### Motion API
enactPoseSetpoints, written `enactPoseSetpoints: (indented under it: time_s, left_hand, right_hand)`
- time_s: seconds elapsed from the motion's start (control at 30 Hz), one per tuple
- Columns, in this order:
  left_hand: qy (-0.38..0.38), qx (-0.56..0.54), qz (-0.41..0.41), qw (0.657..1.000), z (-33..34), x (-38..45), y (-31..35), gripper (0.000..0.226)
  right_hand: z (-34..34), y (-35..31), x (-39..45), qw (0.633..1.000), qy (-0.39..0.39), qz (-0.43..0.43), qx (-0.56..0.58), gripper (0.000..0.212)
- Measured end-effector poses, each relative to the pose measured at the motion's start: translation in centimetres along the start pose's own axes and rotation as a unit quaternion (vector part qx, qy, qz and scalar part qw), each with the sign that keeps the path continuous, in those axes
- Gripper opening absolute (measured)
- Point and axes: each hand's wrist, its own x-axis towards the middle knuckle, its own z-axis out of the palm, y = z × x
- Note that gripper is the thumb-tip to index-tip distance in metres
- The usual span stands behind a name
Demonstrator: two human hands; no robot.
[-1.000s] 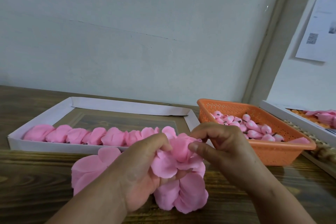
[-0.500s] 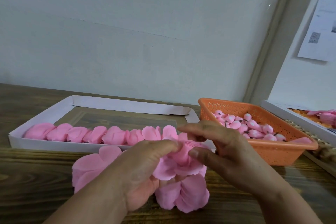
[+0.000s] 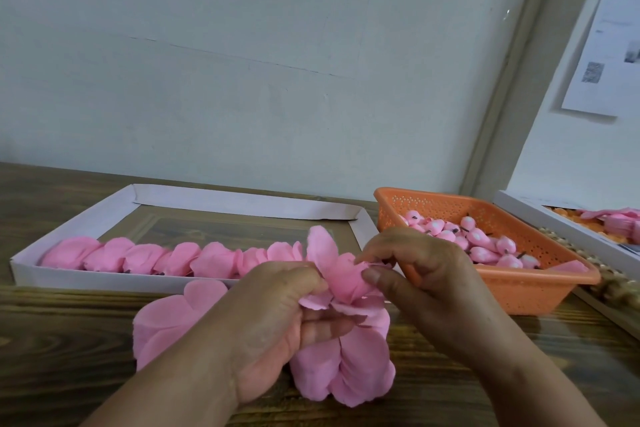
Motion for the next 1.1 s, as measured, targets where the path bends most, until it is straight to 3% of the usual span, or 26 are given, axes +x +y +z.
enactPoseSetpoints:
  time_s: [0.27, 0.47, 0.73, 0.87, 0.93, 1.0, 1.1]
  left_hand:
    - [0.04, 0.07, 0.026, 0.996, 0.03, 0.2, -0.67, 0.028]
    - [0.017, 0.09, 0.062, 0.994, 0.37, -0.02, -0.77, 0.036]
    - [-0.024, 0.1, 0.082, 0.991, 0.28, -0.18, -0.66, 0.03]
    - [-0.041, 0.112, 0.079, 0.99, 0.32, -0.36, -0.22, 0.044]
    - [-0.01, 0.109, 0.08, 0.991, 0.34, -0.43, -0.15, 0.051]
    - [0.03, 0.086, 0.067, 0.994, 0.06, -0.29, -0.2, 0.044]
    - [0.026, 0.053, -0.003, 0.998, 0.06, -0.25, 0.06, 0.027]
  right_hand:
    - [0.42, -0.26, -0.06, 0.999, -0.032, -0.009, -0.002, 0.009]
    - [0.02, -0.02, 0.09, 0.999, -0.05, -0.005, 0.002, 0.009]
    - [-0.28, -0.06, -0.01, 0.998, -0.045, 0.006, 0.031, 0.013]
    - [-0.24, -0.23, 0.04, 0.999, -0.035, 0.013, 0.031, 0.021]
    - [-0.16, -0.32, 0.01, 0.999, -0.03, 0.002, 0.038, 0.018]
    - [0.04, -0.46, 0.03, 0.999, -0.025, -0.009, 0.04, 0.016]
    - [0.31, -0.57, 0.03, 0.999, -0.03, -0.009, 0.028, 0.011]
